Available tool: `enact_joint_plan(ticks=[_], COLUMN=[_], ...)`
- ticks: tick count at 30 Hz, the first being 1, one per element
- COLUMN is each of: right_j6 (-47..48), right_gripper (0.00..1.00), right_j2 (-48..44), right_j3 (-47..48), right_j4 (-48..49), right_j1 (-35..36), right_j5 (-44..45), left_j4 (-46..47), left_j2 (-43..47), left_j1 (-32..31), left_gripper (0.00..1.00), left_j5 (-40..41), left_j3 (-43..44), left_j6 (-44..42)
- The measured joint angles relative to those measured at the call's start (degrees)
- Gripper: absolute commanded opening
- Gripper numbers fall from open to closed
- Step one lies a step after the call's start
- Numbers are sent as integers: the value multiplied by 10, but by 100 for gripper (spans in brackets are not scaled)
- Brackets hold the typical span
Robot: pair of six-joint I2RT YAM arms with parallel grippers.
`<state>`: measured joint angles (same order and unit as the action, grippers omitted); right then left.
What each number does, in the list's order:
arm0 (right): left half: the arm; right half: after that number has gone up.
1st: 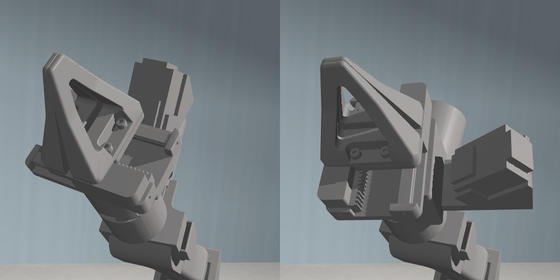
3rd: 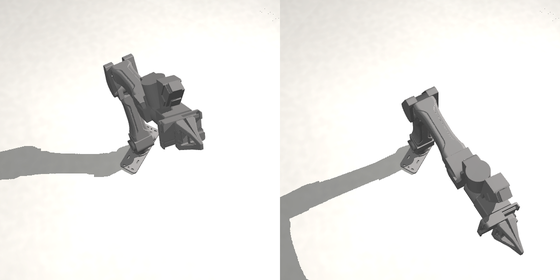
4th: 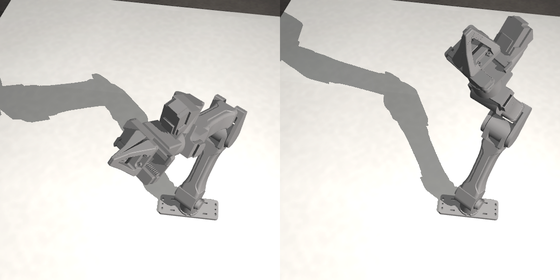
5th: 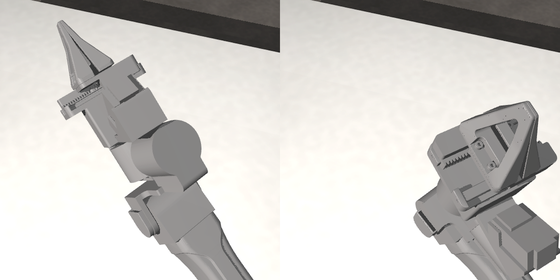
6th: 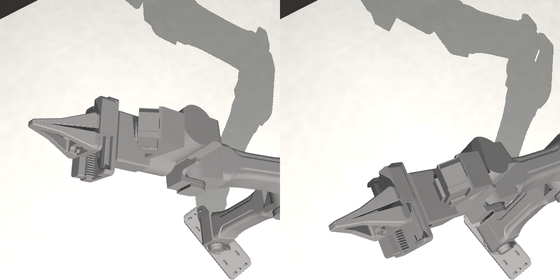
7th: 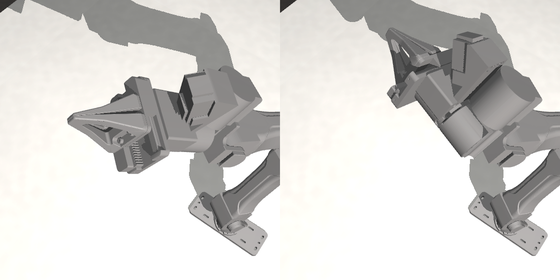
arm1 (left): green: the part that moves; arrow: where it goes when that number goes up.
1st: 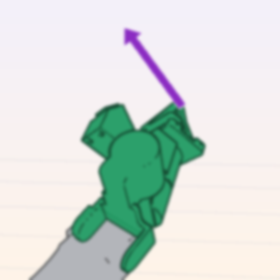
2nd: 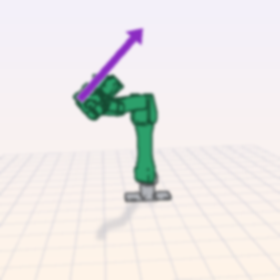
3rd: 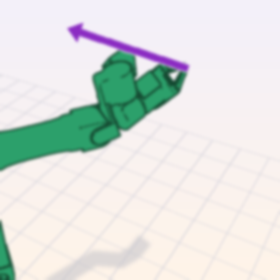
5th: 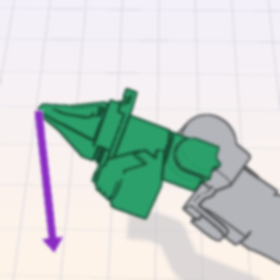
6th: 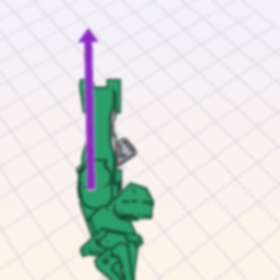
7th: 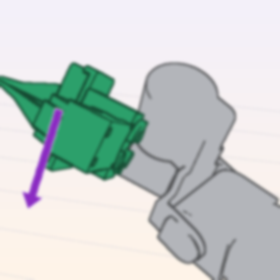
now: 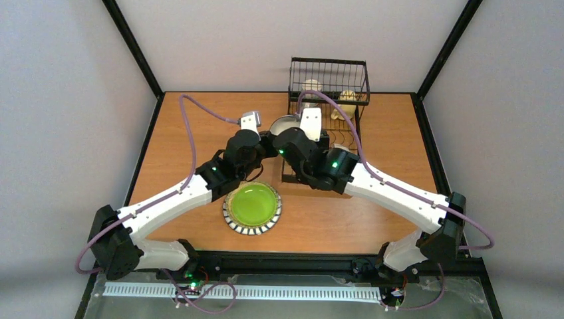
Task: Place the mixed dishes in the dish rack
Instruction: Pass from the left arm to the right
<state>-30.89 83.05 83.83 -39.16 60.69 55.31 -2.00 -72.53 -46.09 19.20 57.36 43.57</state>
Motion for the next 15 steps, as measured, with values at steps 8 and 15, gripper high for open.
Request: enact_joint_plan(ticks=[8, 15], right_j6=[13, 45], right_gripper=[2, 2], right_j2=[7, 7], right_j3=[-7, -25], right_j4=[15, 34], right_j1=[-3, -15], right_j5=[12, 13], left_j4=[-2, -12], left_j2=[0, 17], left_j1=[-3, -3], left_gripper=[20, 65], left_j5=[10, 8], left_j3=[-3, 1], left_j6=[3, 25])
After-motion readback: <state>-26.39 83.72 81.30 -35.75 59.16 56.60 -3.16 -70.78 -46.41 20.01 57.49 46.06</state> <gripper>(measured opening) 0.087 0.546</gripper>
